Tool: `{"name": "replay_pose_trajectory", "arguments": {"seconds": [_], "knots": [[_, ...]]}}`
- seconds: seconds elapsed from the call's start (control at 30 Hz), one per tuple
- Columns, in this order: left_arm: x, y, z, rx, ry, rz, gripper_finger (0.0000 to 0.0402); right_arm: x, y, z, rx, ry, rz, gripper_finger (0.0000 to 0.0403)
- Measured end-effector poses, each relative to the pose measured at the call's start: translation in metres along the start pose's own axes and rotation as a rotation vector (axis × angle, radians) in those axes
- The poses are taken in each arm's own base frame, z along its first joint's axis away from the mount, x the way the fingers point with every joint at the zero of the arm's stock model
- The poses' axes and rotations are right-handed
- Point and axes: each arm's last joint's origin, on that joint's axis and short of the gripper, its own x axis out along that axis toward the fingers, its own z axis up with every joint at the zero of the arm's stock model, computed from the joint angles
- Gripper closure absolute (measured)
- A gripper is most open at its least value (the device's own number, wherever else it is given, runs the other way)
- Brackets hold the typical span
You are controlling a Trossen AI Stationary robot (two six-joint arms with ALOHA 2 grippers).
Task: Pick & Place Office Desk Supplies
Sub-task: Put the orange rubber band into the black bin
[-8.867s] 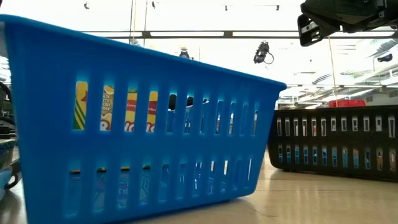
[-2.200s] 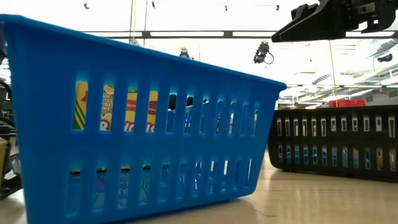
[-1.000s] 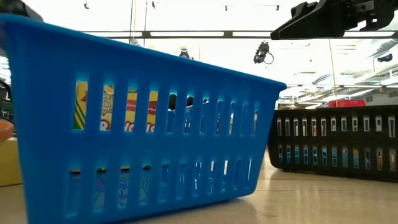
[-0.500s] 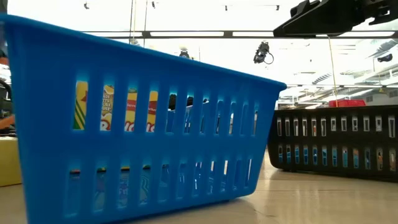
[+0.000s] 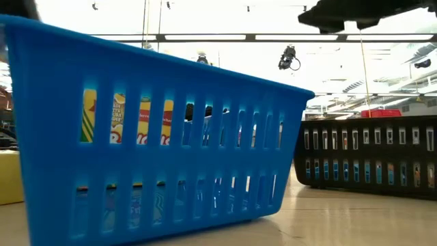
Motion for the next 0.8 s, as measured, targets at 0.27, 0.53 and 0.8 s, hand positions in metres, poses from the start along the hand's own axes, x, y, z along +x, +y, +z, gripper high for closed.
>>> {"name": "replay_pose_trajectory", "arguments": {"seconds": [0.27, 0.53, 0.8], "knots": [[-0.014, 0.013, 0.020, -0.002, -0.387, 0.033, 0.0401, 0.016, -0.003, 0.002, -0.008, -0.106, 0.077, 0.0252], [-0.019, 0.009, 0.058, 0.067, -0.595, 0.027, 0.0401, 0.042, -0.006, -0.011, 0.004, -0.147, 0.139, 0.0252], [-0.021, 0.001, 0.089, 0.163, -0.669, -0.020, 0.0401, 0.044, 0.000, -0.005, 0.034, -0.254, 0.247, 0.0252]]}}
